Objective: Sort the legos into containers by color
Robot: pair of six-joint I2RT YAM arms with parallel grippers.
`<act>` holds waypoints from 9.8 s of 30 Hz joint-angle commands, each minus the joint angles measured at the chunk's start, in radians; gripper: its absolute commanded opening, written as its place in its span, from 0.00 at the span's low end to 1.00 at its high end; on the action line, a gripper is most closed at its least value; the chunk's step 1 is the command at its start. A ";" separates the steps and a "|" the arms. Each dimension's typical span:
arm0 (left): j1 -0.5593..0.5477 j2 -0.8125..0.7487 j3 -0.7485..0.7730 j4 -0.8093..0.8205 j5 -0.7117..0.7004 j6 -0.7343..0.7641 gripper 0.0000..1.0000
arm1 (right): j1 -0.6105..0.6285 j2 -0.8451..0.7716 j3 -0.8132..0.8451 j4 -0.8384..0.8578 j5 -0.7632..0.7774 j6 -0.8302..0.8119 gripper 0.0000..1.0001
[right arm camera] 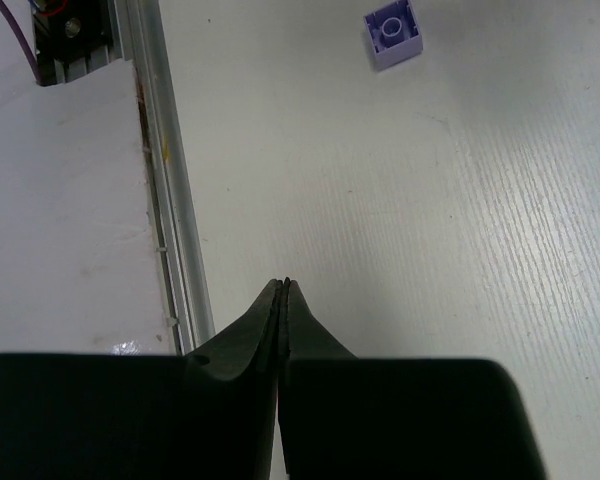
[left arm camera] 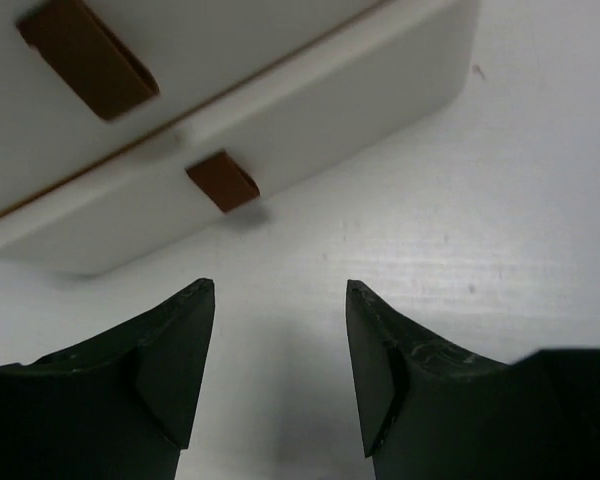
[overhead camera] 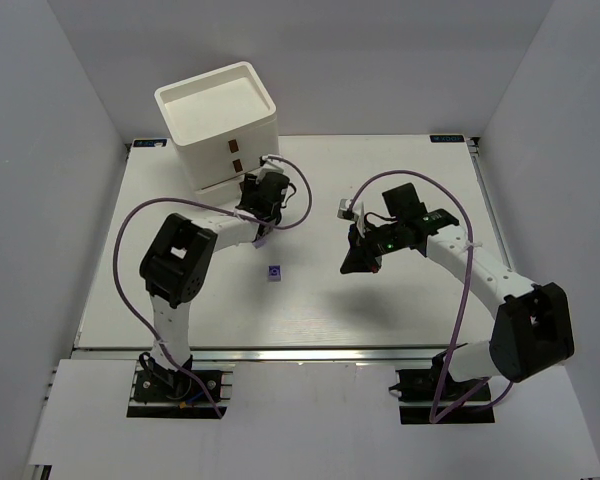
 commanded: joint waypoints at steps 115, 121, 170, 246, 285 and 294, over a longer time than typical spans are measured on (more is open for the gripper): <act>-0.066 -0.192 -0.181 -0.356 0.145 -0.586 0.72 | -0.001 0.063 0.066 -0.064 -0.014 -0.044 0.00; -0.066 -0.135 -0.156 -0.368 0.125 -0.605 0.69 | -0.001 0.060 0.068 -0.069 -0.016 -0.049 0.00; -0.047 -0.030 0.041 -0.411 0.141 -0.415 0.80 | -0.007 0.060 0.075 -0.087 -0.022 -0.064 0.00; 0.117 -0.867 -0.283 -0.431 0.638 -0.155 0.45 | 0.237 0.011 -0.101 0.124 0.173 -0.403 0.83; 0.106 -1.589 -0.535 -0.660 0.441 -0.185 0.87 | 0.435 0.645 0.395 0.334 0.425 -0.153 0.14; 0.106 -1.600 -0.537 -0.658 0.437 -0.186 0.87 | 0.423 0.600 0.635 0.293 0.547 -0.107 0.02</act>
